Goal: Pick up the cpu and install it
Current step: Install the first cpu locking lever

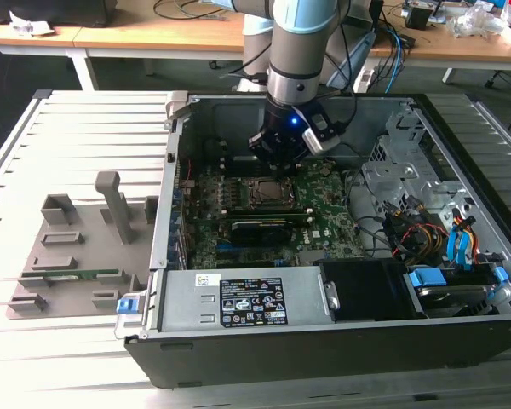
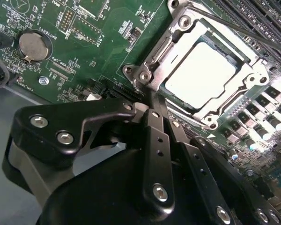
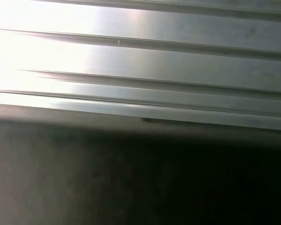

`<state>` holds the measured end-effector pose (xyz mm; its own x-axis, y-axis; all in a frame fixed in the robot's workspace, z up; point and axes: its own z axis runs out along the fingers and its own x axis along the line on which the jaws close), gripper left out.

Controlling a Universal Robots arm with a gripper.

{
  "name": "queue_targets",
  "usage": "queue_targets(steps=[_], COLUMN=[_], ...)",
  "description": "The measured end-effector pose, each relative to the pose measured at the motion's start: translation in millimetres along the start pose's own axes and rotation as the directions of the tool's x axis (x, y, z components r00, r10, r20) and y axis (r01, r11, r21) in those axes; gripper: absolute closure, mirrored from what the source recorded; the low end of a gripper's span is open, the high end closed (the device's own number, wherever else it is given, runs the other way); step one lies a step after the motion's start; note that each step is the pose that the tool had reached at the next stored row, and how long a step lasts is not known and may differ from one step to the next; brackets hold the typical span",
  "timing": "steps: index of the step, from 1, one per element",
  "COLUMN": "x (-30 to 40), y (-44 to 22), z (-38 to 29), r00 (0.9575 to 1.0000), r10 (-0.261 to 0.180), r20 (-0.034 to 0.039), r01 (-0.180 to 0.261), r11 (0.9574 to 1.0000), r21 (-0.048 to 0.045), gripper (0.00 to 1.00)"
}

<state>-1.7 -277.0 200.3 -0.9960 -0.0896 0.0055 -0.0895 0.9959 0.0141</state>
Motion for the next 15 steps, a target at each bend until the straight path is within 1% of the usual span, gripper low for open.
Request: queue_targets(steps=[1, 2, 3, 4, 5, 6, 8, 9, 10, 12, 14, 15], x=[-0.4, -0.1, 0.0, 0.5, 1.7, 2.2, 3.7, 4.1, 4.2, 4.4, 4.3, 4.4], y=[0.5, 0.2, -0.1, -4.2, -14.8, -20.6, -36.4, -41.0, -42.9, -43.4, -43.3, -43.2], z=[-2.6, -8.6, -10.8, -11.0, -11.2, -11.2, -11.4, -11.5, -11.8, -14.9, -25.6, -33.4], r00=[1.0, 1.0, 1.0, 1.0, 1.0, 1.0, 1.0, 1.0, 1.0, 1.0, 1.0, 1.0], r10=[-0.001, -0.001, -0.001, -0.001, -0.001, -0.001, -0.001, -0.001, -0.001, -0.001, -0.001, -0.001], r20=[0.0017, 0.0002, 0.0001, 0.0001, 0.0, 0.0, 0.0001, 0.0, -0.0001, -0.0001, -0.0002, -0.0002], r01=[0.001, 0.001, 0.001, 0.001, 0.001, 0.001, 0.001, 0.001, 0.001, 0.001, 0.001, 0.001], r11=[1.0, 1.0, 1.0, 1.0, 1.0, 1.0, 1.0, 1.0, 1.0, 1.0, 1.0, 1.0], r21=[-0.0026, 0.0006, 0.0012, 0.0013, 0.0015, 0.0015, 0.0015, 0.0018, 0.0019, 0.0028, 0.0054, 0.0066], gripper=[0.89, 0.89, 0.89, 0.89, 0.89, 0.89, 0.89, 0.89, 0.89, 0.89, 0.89, 0.89])
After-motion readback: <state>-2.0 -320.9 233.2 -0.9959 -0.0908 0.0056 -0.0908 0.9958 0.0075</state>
